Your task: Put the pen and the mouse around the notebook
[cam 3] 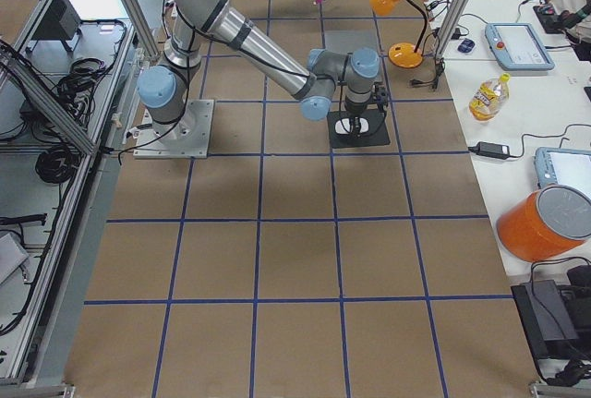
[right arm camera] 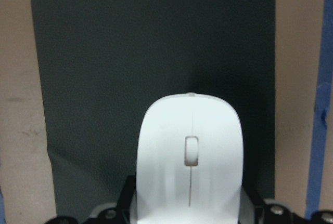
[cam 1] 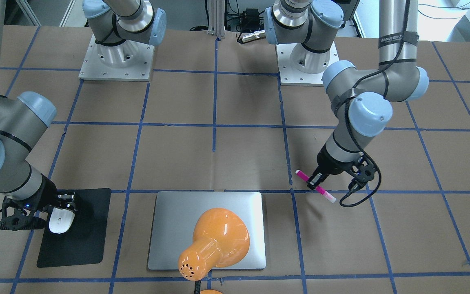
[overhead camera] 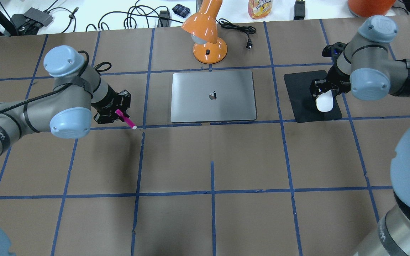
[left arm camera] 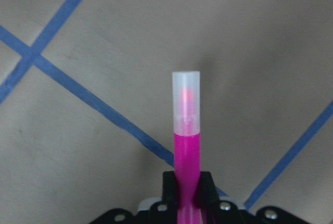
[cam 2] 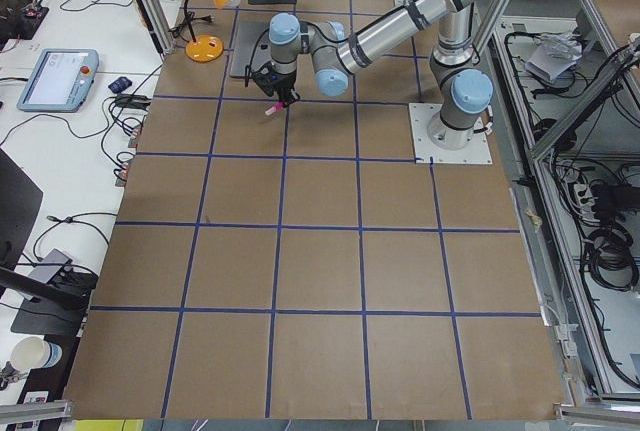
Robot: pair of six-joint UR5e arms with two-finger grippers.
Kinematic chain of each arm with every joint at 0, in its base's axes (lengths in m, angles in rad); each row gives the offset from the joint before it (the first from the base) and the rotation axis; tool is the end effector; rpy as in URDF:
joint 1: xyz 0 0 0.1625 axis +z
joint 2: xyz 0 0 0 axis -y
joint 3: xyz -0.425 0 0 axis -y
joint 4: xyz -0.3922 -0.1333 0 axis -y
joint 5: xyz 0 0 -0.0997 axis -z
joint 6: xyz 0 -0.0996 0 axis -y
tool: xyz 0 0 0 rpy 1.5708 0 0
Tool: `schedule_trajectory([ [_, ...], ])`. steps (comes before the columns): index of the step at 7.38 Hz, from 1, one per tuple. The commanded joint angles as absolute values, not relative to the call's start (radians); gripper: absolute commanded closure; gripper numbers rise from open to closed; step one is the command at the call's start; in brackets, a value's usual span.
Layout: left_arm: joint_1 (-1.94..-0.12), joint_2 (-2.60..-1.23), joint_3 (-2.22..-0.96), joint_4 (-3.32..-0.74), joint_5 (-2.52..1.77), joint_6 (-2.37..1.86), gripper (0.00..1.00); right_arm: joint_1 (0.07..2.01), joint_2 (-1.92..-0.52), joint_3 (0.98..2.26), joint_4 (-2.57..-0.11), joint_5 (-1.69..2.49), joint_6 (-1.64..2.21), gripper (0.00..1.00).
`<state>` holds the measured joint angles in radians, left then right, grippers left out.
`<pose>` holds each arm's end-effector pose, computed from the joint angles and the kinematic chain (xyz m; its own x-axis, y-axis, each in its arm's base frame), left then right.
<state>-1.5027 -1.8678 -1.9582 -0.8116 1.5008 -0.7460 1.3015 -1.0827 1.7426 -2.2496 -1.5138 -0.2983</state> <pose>-0.1035 -0.5434 0.2293 -0.6851 -0.7213 0.1019 -0.7255 0.6881 -0.0075 -0.0285 -0.6257 0.1999 -0.9983 -0.0304 -0.0489 -0.0287 0.9990 -0.0348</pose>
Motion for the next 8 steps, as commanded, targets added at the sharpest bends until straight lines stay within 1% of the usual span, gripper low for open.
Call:
schedule_trajectory([
  [1, -1.671, -1.893, -1.959, -0.723, 1.503, -1.059, 1.0, 1.305, -1.065, 1.727, -2.247, -1.513, -0.293, 0.43],
  [2, -1.734, -1.896, -1.957, -0.719, 1.505, -1.169, 1.0, 1.305, -1.063, 1.727, -2.246, -1.513, -0.293, 0.4],
  [3, -1.797, -1.898, -1.951, -0.71, 1.505, -1.283, 1.0, 1.305, -1.063, 1.727, -2.238, -1.514, -0.295, 0.0],
  [6, -1.925, -1.93, -1.95, -0.71, 1.505, -1.558, 1.0, 1.31, -1.068, 1.715, -2.235, -1.516, -0.295, 0.0],
  [7, -1.949, -1.939, -1.948, -0.709, 1.508, -1.61, 1.0, 1.337, -1.078, 1.689, -2.23, -1.528, -0.291, 0.0],
  [8, -1.969, -1.95, -1.942, -0.707, 1.514, -1.677, 1.0, 1.377, -1.119, 1.659, -2.173, -1.534, -0.275, 0.0],
])
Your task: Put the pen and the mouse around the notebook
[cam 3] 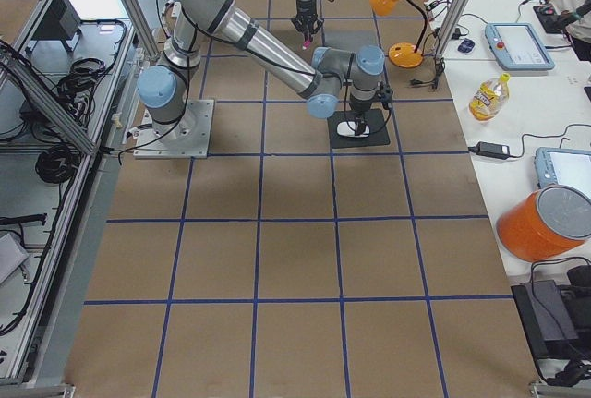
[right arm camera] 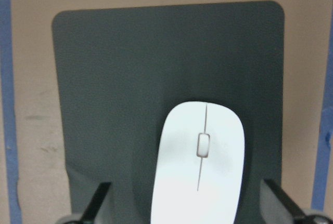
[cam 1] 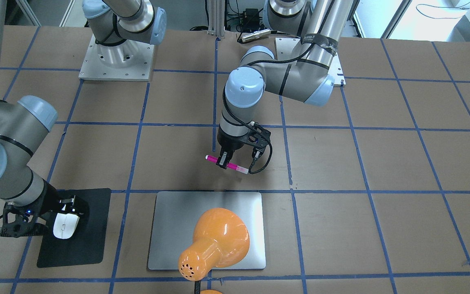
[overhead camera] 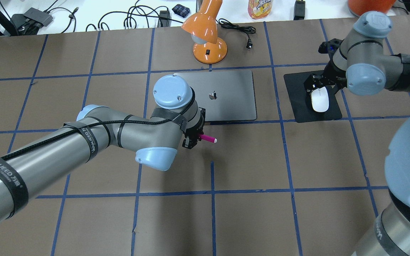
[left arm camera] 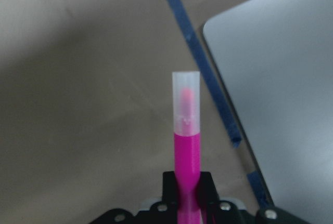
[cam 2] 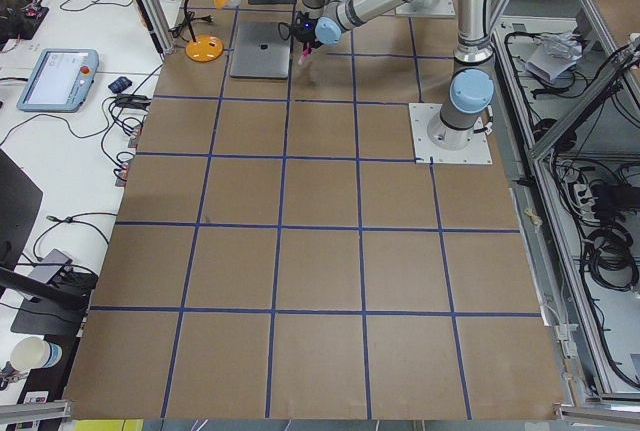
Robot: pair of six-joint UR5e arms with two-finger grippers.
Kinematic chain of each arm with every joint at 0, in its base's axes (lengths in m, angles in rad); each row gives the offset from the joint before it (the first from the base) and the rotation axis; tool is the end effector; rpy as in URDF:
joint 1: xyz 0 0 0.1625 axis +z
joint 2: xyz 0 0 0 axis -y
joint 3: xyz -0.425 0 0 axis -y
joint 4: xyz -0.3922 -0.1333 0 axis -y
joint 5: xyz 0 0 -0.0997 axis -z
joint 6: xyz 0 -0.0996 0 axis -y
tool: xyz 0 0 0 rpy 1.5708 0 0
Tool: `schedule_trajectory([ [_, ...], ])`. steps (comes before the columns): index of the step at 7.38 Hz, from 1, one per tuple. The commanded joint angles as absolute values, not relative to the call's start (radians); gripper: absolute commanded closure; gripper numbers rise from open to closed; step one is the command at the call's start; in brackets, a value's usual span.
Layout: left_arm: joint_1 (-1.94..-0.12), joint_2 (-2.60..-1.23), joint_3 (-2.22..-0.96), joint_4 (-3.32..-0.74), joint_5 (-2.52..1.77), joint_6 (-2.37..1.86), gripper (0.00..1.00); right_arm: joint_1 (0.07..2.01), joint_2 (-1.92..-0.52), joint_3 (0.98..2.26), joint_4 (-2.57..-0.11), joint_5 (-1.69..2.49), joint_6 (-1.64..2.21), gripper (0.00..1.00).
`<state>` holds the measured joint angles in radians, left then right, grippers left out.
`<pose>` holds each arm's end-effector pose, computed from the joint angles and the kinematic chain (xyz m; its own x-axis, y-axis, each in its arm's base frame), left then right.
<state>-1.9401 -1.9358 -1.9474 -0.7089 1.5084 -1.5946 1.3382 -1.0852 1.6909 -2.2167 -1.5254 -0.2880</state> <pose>-0.3293 -0.4643 0.2079 -0.3362 -0.9343 0.1185 -0.9363 0.3451 0.0647 -0.0098 -0.6394 0.2197 -0.9979 -0.0571 -0.0321 -0.0554 0.9971 -0.0514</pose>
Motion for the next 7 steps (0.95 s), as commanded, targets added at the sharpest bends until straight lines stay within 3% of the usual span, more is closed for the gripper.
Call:
schedule_trajectory([
  [1, -1.985, -1.966, -1.922, -0.693, 1.514, -1.719, 1.0, 1.379, -1.181, 1.613, -2.048, -1.532, -0.253, 0.0],
  [3, -2.02, -1.999, -1.907, -0.69, 1.532, -1.758, 1.0, 1.379, -1.294, 1.516, -1.785, -1.534, -0.238, 0.0],
  [6, -2.026, -2.006, -1.905, -0.689, 1.532, -1.795, 0.99, 1.382, -1.478, 1.491, -1.574, -1.54, -0.172, 0.0],
  [7, -2.026, -2.008, -1.908, -0.692, 1.531, -1.793, 0.9, 1.39, -1.495, 1.474, -1.54, -1.546, -0.137, 0.0],
])
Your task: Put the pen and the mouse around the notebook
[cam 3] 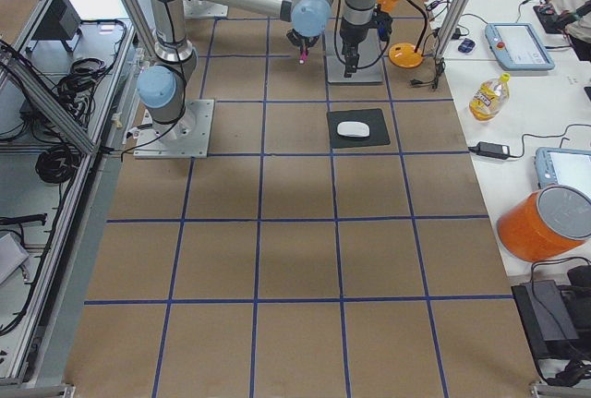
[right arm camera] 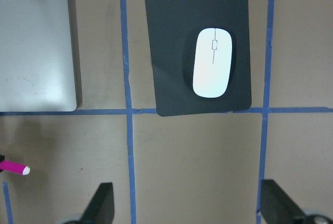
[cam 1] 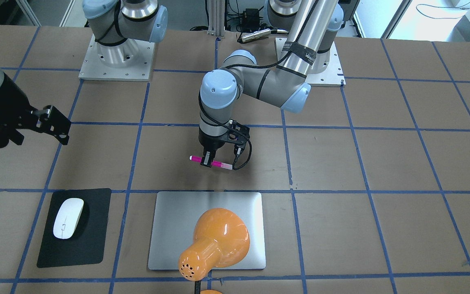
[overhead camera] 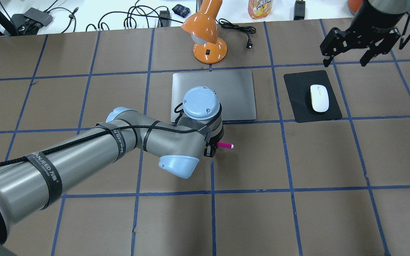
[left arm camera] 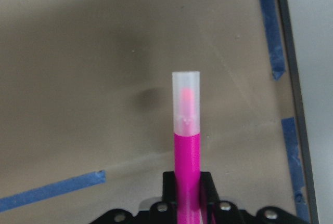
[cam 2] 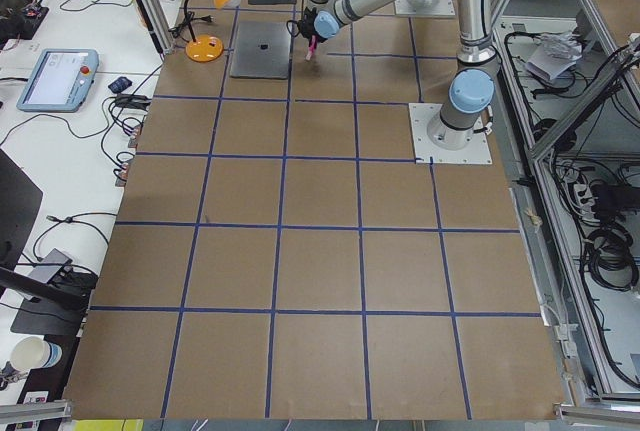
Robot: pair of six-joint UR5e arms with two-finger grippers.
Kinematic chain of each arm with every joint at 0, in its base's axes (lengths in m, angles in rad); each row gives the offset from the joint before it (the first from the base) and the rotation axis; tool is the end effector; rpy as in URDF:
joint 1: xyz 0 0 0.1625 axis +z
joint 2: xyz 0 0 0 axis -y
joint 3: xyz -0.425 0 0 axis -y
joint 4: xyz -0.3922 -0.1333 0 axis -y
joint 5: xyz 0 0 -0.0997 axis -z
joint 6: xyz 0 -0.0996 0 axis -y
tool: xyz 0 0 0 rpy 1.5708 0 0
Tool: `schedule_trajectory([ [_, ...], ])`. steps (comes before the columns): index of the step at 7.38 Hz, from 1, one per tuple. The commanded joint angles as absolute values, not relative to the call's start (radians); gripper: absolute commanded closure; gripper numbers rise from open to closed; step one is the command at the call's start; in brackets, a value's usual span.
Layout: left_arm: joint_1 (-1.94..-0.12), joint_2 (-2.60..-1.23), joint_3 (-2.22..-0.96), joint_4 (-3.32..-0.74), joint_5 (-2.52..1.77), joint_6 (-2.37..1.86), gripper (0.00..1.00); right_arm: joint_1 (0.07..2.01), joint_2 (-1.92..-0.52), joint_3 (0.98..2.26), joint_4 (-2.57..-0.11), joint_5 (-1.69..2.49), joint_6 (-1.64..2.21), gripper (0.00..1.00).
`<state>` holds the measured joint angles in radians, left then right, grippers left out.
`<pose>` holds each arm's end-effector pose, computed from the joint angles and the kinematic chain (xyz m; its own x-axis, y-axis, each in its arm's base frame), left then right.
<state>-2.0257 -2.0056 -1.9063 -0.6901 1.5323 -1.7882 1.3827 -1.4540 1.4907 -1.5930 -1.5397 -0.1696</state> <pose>-0.3739 -0.4523 0.1869 -0.2332 -0.9673 0.0993 -0.9689 0.2399 0.0611 0.0331 -0.5557 0.4692 -0.9993 0.0189 -0.0331 0.0186 0.9998 0.0090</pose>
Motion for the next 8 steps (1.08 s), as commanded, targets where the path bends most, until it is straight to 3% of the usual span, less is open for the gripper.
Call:
schedule_trajectory([
  [1, -2.026, -2.011, -1.907, -0.686, 1.529, -1.792, 0.9, 1.437, -1.505, 1.433, -1.451, -1.542, -0.085, 0.0],
  [3, -2.031, -2.011, -1.911, -0.689, 1.529, -1.778, 0.64, 1.521, -1.506, 1.404, -1.385, -1.548, -0.008, 0.0],
  [4, -2.031, -2.008, -1.911, -0.687, 1.529, -1.772, 0.35, 1.531, -1.511, 1.41, -1.379, -1.551, 0.011, 0.0],
  [7, -2.02, -1.971, -1.902, -0.693, 1.526, -1.655, 0.28, 1.572, -1.509, 1.405, -1.393, -1.551, 0.164, 0.0],
  [8, -2.004, -1.959, -1.902, -0.681, 1.528, -1.523, 0.0, 1.589, -1.508, 1.405, -1.399, -1.549, 0.169, 0.0],
])
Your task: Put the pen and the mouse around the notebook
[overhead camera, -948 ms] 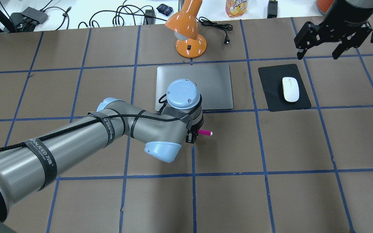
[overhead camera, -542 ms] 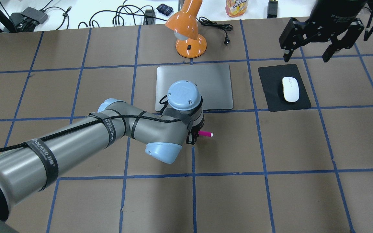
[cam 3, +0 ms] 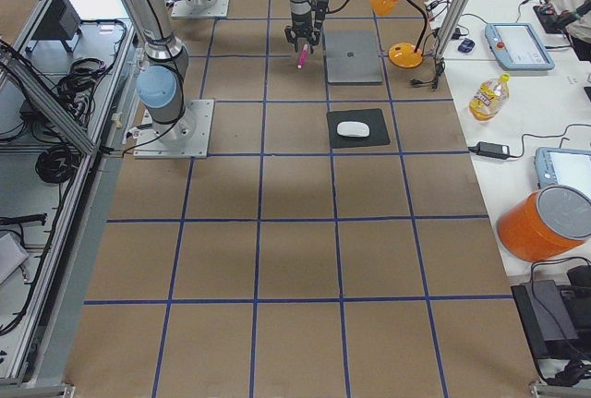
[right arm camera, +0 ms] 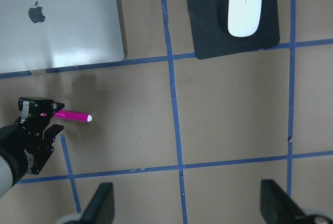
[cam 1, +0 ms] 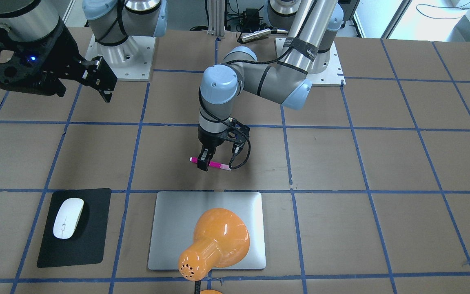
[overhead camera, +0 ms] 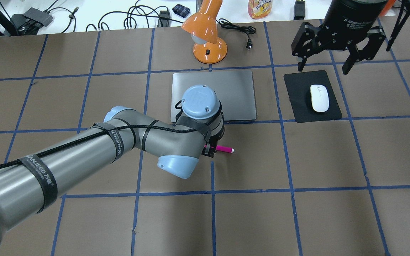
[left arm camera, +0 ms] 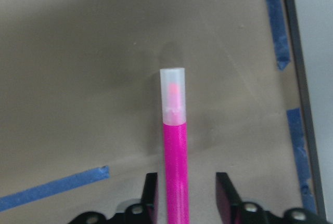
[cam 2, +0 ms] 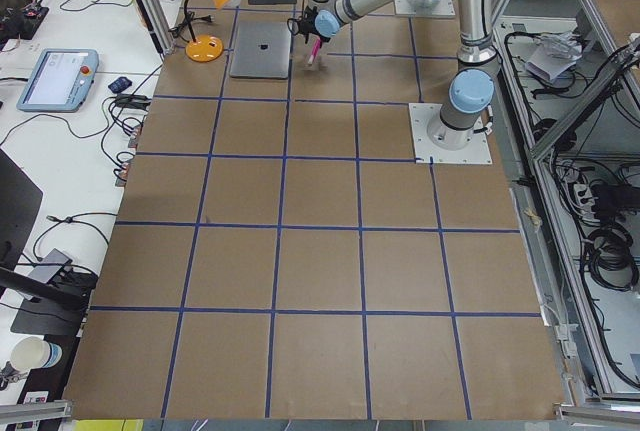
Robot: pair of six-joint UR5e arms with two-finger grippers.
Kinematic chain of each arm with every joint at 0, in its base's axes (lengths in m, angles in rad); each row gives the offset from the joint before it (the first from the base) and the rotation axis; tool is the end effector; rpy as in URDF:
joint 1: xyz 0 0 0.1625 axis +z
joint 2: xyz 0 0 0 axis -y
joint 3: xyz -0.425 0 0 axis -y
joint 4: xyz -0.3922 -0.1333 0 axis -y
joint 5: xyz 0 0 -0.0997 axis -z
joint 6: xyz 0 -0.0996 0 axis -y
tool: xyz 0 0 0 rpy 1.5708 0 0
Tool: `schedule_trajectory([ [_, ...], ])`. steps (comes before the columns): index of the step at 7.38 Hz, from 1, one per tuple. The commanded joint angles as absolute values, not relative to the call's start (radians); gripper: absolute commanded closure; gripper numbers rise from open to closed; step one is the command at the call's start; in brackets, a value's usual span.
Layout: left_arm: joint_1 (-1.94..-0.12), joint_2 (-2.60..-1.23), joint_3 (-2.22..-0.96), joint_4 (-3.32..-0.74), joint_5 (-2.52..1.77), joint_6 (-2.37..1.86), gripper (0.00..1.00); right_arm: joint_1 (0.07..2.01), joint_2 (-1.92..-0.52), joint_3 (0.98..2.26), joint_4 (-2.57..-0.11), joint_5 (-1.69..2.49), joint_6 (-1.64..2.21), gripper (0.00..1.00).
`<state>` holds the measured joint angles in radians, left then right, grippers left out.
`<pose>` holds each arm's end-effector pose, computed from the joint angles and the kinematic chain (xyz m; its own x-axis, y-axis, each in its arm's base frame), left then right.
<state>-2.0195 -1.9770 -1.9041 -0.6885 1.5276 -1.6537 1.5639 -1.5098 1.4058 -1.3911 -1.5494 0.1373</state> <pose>-0.3715 -0.4544 0.2043 -0.3536 -0.9251 0.1383 -0.9300 0.3636 0.0544 0.1319 -0.5088 0.5206 -0.9894 0.1449 -0.0108 0.1436 0.9866 0.0778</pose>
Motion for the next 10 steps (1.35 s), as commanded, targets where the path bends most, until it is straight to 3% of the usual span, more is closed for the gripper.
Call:
schedule_trajectory([
  [1, -1.958, -1.936, -1.898, -0.681, 1.517, -1.362, 0.0, 1.589, -1.503, 1.405, -1.401, -1.546, 0.167, 0.0],
  [4, -1.749, -1.827, -1.866, -0.878, 1.443, -0.923, 0.0, 1.589, -1.506, 1.407, -1.397, -1.549, 0.167, 0.0],
  [7, -1.547, -1.747, -1.706, -1.312, 1.453, -0.522, 0.0, 1.589, -1.502, 1.408, -1.396, -1.551, 0.166, 0.0],
  [10, -1.471, -1.665, -1.661, -1.356, 1.448, -0.167, 0.0, 1.589, -1.502, 1.408, -1.396, -1.551, 0.164, 0.0],
])
